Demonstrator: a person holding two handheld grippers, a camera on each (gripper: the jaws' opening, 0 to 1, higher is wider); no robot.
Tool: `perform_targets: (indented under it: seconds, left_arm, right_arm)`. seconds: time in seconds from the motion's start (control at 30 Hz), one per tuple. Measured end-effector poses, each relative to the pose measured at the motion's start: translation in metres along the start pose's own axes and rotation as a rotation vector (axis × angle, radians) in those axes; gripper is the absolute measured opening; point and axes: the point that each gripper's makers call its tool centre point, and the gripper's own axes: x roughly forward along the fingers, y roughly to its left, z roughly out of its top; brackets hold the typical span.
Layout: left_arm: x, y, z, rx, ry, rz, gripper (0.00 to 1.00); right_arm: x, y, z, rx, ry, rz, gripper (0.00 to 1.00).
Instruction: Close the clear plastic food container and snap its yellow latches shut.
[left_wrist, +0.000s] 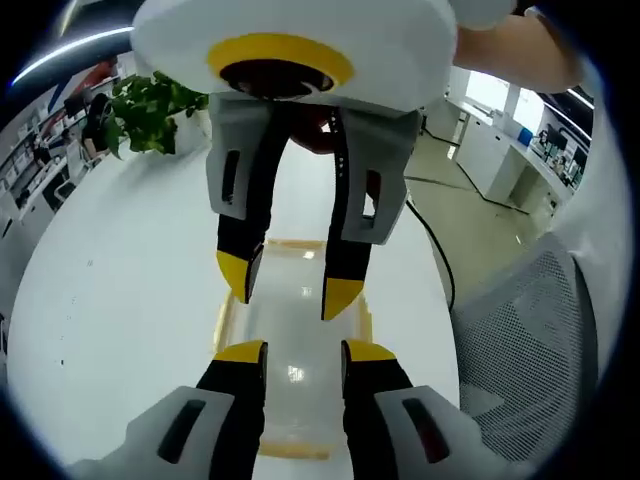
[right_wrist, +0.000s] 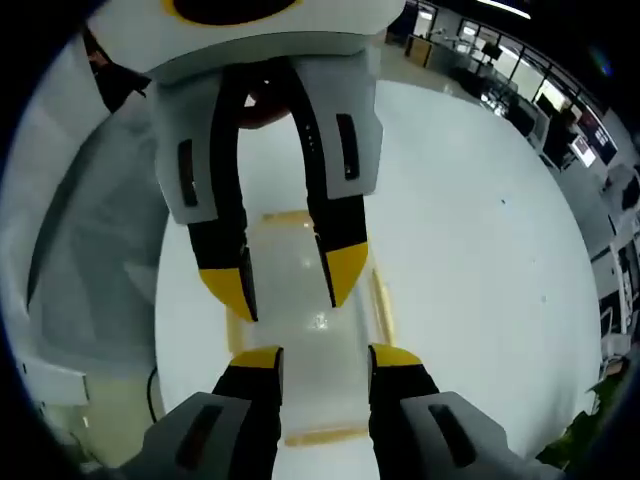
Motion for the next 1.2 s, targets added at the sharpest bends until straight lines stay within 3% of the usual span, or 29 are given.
perform_targets:
  seconds: [0.47, 0.83, 1.2]
  left_arm:
    - [0.005, 0.003, -0.001, -0.050, -0.005, 0.019, 0.32]
    - [0.011, -0.008, 0.001, -0.084, -0.020, 0.011, 0.37]
    - [0.012, -0.014, -0.001, -0.072, -0.033, 0.032, 0.44]
  right_arm:
    - [0.004, -0.009, 0.006, -0.020, -0.018, -0.003, 0.35]
    - [0.007, -0.016, 0.012, -0.006, -0.043, -0.011, 0.39]
    - [0.008, -0.020, 0.013, -0.022, -0.039, 0.003, 0.42]
